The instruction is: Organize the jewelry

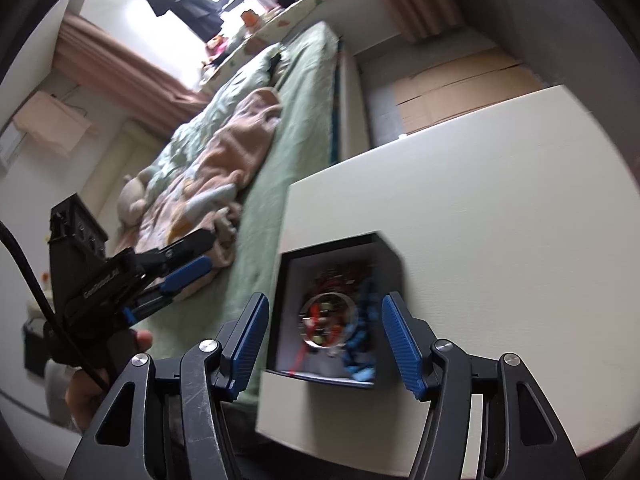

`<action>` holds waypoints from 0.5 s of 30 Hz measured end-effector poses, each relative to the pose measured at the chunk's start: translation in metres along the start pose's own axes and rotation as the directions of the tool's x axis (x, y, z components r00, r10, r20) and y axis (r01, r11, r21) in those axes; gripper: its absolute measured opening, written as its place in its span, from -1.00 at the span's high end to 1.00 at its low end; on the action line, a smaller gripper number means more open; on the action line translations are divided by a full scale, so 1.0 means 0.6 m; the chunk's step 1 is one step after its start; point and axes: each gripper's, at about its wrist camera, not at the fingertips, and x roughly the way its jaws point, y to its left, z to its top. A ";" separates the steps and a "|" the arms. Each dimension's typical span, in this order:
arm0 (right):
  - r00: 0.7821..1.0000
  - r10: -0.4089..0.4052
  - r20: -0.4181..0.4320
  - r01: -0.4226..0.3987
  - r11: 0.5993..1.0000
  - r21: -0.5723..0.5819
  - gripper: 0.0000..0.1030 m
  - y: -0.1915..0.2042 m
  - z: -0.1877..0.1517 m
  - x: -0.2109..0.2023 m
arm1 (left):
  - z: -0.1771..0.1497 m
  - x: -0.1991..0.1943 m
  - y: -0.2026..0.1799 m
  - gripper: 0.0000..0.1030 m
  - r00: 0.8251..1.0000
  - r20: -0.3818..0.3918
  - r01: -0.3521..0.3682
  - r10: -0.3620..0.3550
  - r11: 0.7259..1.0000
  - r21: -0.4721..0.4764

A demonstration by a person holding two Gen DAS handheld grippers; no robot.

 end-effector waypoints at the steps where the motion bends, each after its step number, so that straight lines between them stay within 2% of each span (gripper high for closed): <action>1: 1.000 -0.024 0.007 0.024 1.000 -0.003 -0.16 -0.004 -0.001 -0.009 | -0.004 0.000 -0.008 -0.32 1.000 -0.008 -0.006 0.006 1.000 0.013; 6: 0.994 -0.107 0.024 0.107 0.994 -0.009 -0.16 -0.017 -0.002 -0.040 | -0.024 -0.015 -0.052 -0.34 1.000 0.000 -0.010 0.010 0.995 0.095; 8: 0.992 -0.121 0.030 0.122 0.992 -0.023 -0.21 -0.021 -0.004 -0.053 | -0.033 -0.020 -0.070 -0.49 1.000 0.010 -0.016 0.014 0.992 0.127; 11: 0.989 -0.140 0.048 0.141 0.989 -0.036 -0.51 -0.027 -0.010 -0.076 | -0.045 -0.030 -0.091 -0.58 0.999 0.036 -0.042 0.036 0.986 0.163; 13: 0.987 -0.152 0.060 0.155 0.987 -0.038 -0.56 -0.031 -0.011 -0.088 | -0.054 -0.036 -0.105 -0.66 0.998 0.051 -0.057 0.048 0.982 0.179; 15: 0.982 -0.172 0.074 0.174 0.984 -0.031 -0.76 -0.040 -0.014 -0.104 | -0.062 -0.040 -0.116 -0.75 0.996 0.068 -0.065 0.053 0.980 0.189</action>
